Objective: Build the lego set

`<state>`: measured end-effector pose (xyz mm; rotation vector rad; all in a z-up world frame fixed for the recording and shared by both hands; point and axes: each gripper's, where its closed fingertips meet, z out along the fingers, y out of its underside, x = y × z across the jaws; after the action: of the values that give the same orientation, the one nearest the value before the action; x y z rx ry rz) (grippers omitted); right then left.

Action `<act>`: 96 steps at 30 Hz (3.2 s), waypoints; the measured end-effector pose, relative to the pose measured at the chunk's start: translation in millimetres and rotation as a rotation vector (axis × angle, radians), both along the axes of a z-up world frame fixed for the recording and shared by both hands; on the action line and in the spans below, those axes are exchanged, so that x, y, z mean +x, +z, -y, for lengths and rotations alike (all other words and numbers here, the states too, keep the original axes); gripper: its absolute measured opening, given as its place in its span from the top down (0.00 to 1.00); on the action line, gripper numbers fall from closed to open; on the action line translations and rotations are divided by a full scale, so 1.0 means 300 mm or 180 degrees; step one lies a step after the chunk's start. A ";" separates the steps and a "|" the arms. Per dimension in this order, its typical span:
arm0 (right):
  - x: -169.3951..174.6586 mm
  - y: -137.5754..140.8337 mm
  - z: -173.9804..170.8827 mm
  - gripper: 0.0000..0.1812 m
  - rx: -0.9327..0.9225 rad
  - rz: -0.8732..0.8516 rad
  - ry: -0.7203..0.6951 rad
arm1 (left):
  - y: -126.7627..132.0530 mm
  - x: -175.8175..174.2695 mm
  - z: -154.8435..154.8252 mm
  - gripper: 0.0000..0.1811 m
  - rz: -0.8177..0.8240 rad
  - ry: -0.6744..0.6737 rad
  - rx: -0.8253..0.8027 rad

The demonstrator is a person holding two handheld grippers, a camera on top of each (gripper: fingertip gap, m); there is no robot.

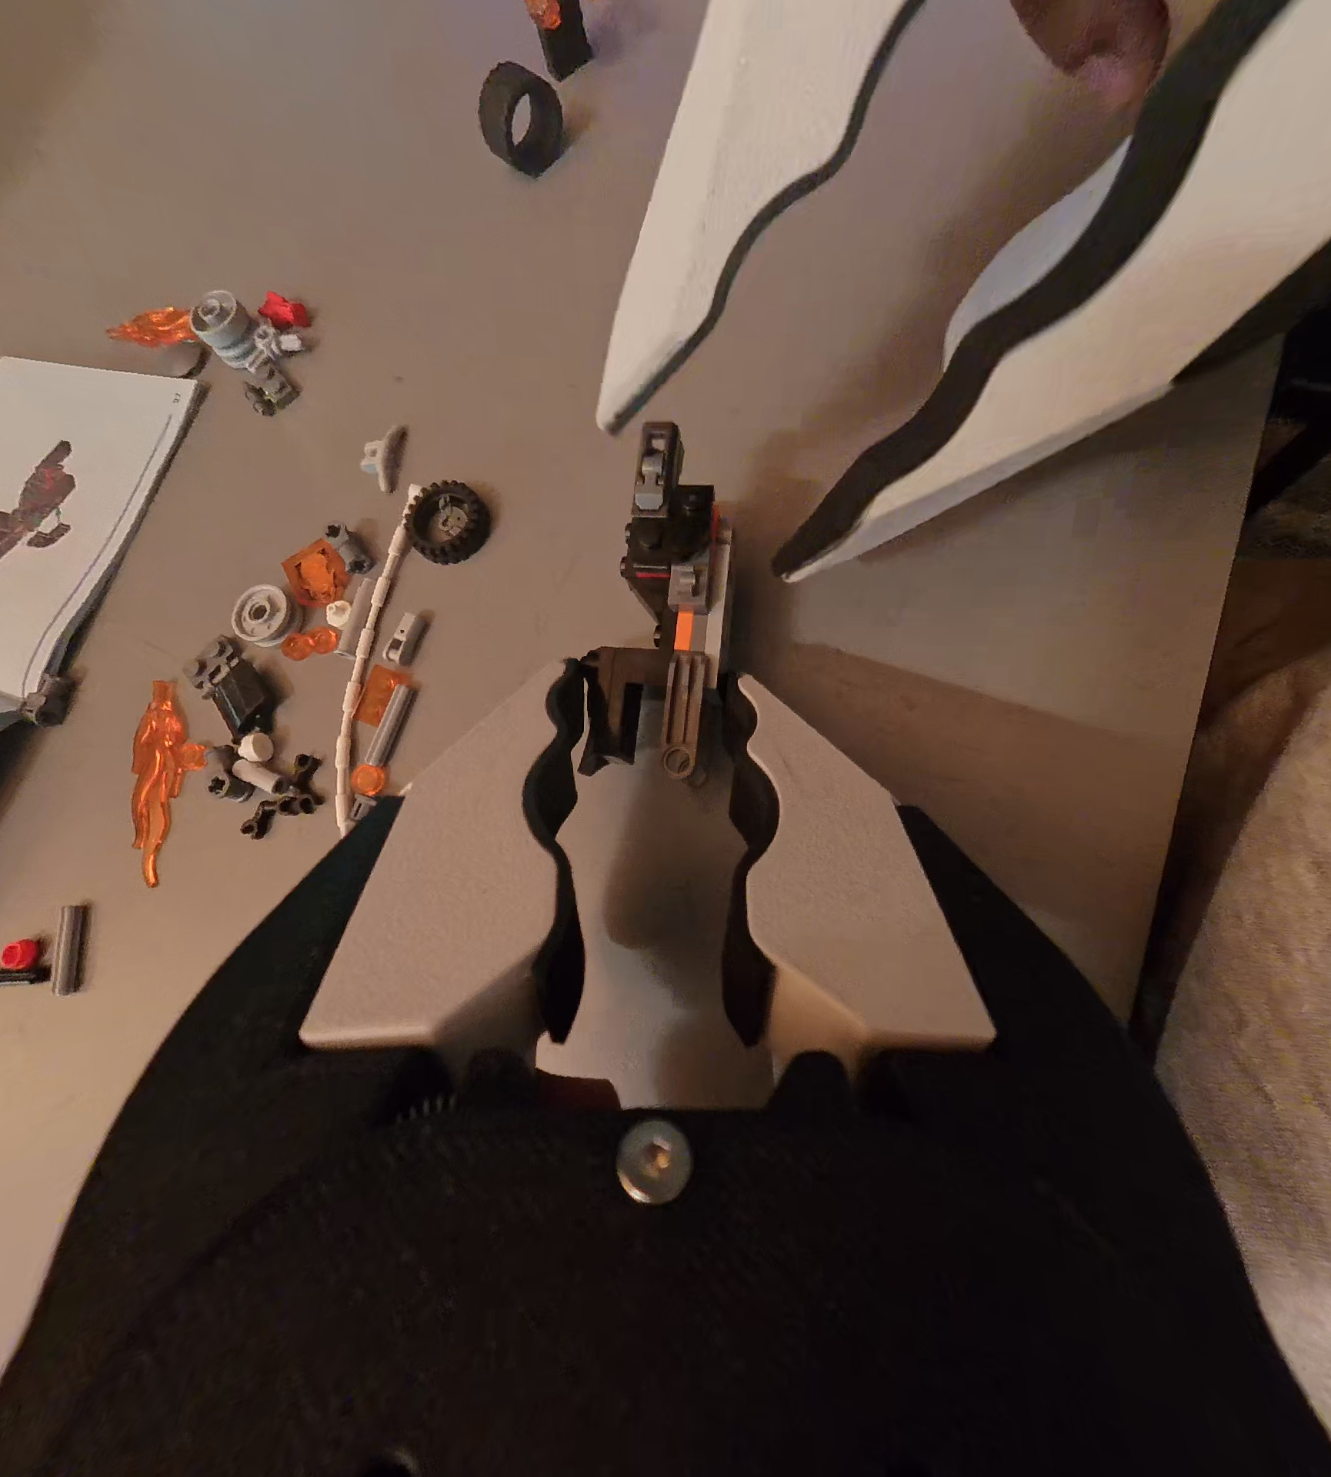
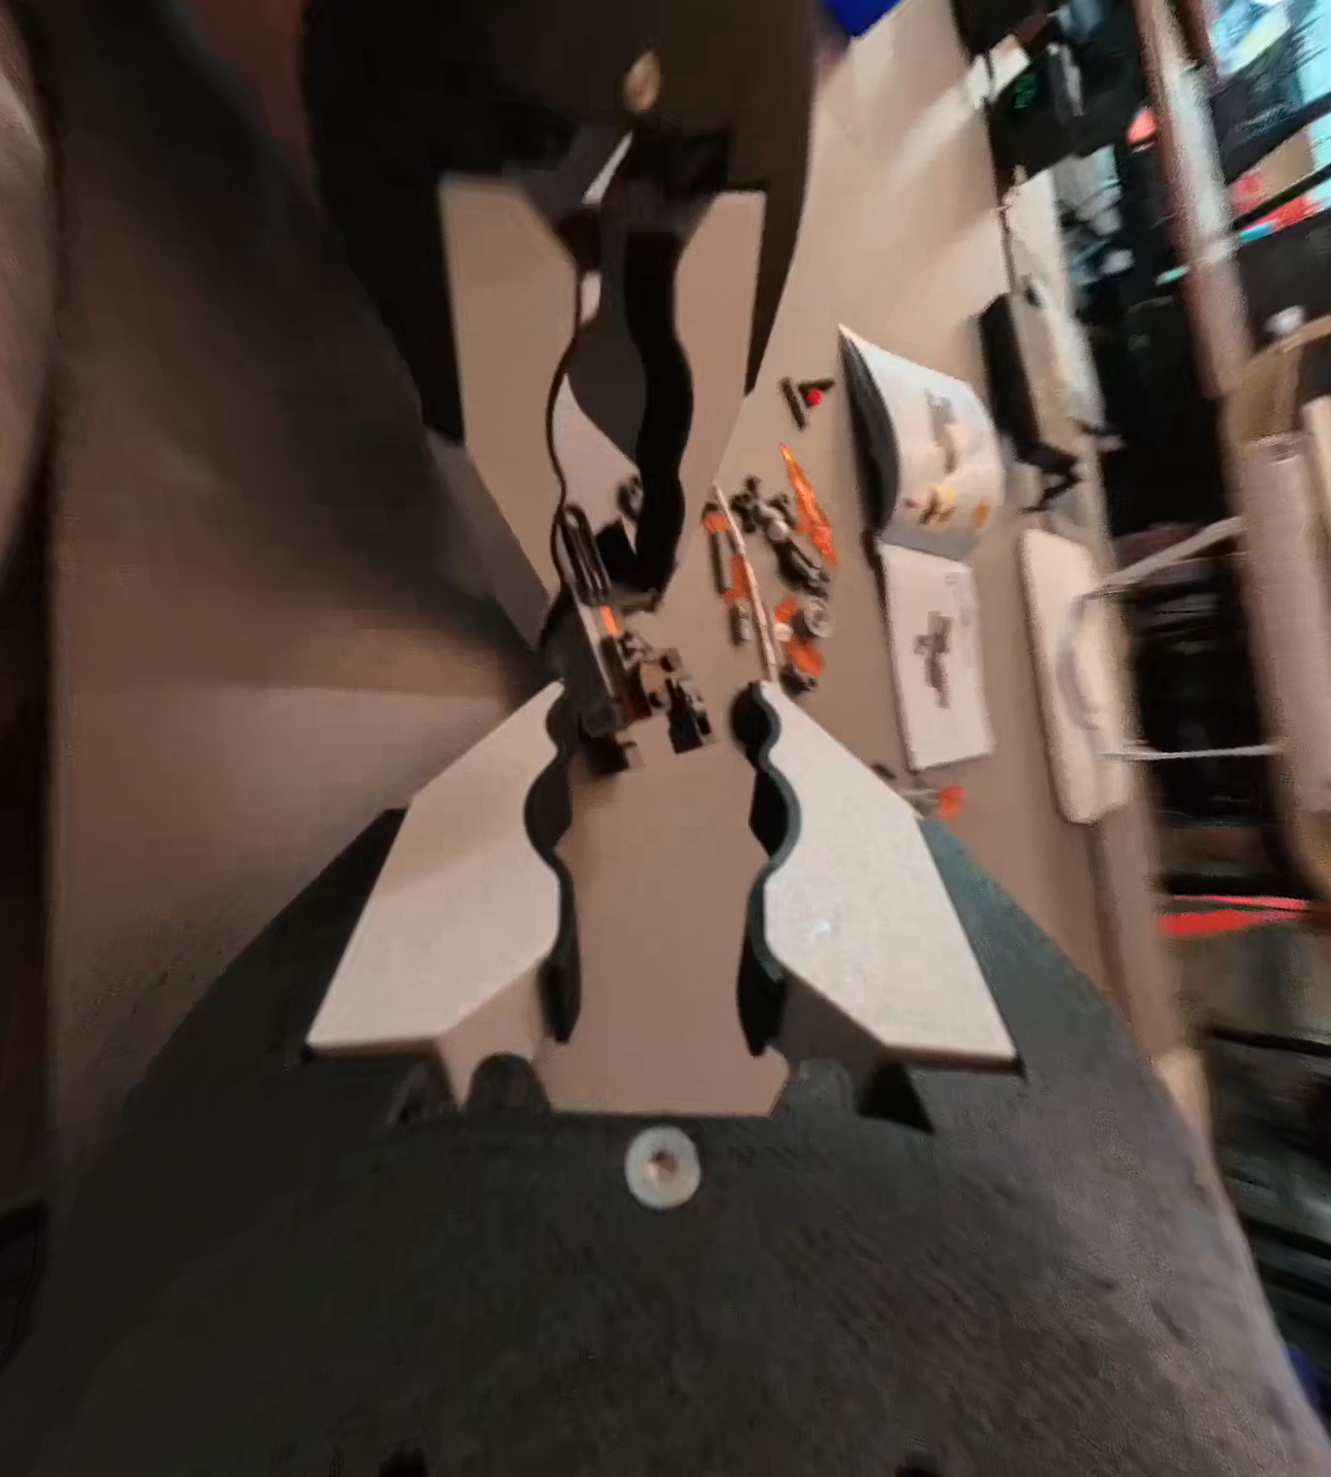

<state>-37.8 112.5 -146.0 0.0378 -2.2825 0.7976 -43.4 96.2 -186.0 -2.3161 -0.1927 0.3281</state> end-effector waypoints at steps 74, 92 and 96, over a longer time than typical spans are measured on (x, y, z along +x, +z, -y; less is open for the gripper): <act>-0.033 -0.109 0.019 0.80 0.1732 -0.1647 0.0348 | -0.015 -0.010 0.005 0.81 0.0795 0.0078 0.0112; -0.055 -0.108 0.020 0.80 0.1753 -0.1673 0.0387 | -0.017 -0.011 0.005 0.81 0.0763 0.0082 0.0099; -0.058 -0.107 0.021 0.80 0.1753 -0.1666 0.0443 | -0.017 -0.011 0.005 0.81 0.0763 0.0082 0.0098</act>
<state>-55.2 106.1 -178.0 0.5907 -1.9334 0.1648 -46.8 94.7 -191.0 -2.3202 -0.3435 0.0586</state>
